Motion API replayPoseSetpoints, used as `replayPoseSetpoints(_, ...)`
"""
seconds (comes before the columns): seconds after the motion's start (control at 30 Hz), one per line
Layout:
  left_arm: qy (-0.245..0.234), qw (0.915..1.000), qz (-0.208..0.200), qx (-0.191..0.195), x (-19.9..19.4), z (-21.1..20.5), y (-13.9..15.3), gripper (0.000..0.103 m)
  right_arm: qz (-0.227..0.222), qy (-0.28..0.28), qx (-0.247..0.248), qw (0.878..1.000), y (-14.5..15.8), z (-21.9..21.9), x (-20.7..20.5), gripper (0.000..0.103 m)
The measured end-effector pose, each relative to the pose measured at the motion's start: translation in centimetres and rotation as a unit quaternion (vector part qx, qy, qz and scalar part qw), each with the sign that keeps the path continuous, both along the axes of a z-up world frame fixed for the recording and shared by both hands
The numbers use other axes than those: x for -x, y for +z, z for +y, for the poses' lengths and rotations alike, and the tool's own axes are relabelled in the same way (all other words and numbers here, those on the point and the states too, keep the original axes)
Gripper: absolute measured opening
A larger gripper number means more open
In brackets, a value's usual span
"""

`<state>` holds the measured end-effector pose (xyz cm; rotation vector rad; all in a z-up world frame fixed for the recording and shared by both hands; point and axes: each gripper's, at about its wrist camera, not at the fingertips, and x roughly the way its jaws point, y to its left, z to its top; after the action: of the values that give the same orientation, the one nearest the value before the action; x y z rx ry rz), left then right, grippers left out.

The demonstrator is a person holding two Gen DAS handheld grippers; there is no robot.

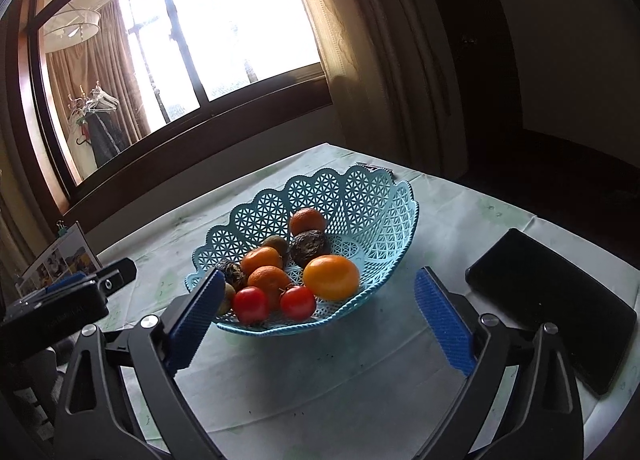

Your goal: Organize fruits

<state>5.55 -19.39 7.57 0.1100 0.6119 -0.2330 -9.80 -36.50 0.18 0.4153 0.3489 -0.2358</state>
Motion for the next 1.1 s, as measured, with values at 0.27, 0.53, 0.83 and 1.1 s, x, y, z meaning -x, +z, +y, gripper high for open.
replayPoseSetpoints(0.27,0.002,0.9999,-0.013,-0.004,0.5,0.1,0.8,0.096,0.006,0.027,0.019,0.999,0.2,1.0,-0.5,0.100)
replayPoseSetpoints(0.53,-0.002,0.9994,-0.024,-0.026,1.0,-0.6,0.9,0.098,0.007,0.033,0.030,0.999,0.2,1.4,-0.8,0.100)
replayPoseSetpoints(0.83,-0.013,0.9992,-0.024,-0.030,1.2,-1.1,0.6,0.098,0.015,0.032,0.029,0.999,0.1,1.3,-1.1,0.100)
replayPoseSetpoints(1.1,-0.011,0.9986,-0.020,-0.047,1.0,-1.6,-0.2,0.098,0.023,0.027,0.018,0.999,-0.1,0.9,-1.2,0.100)
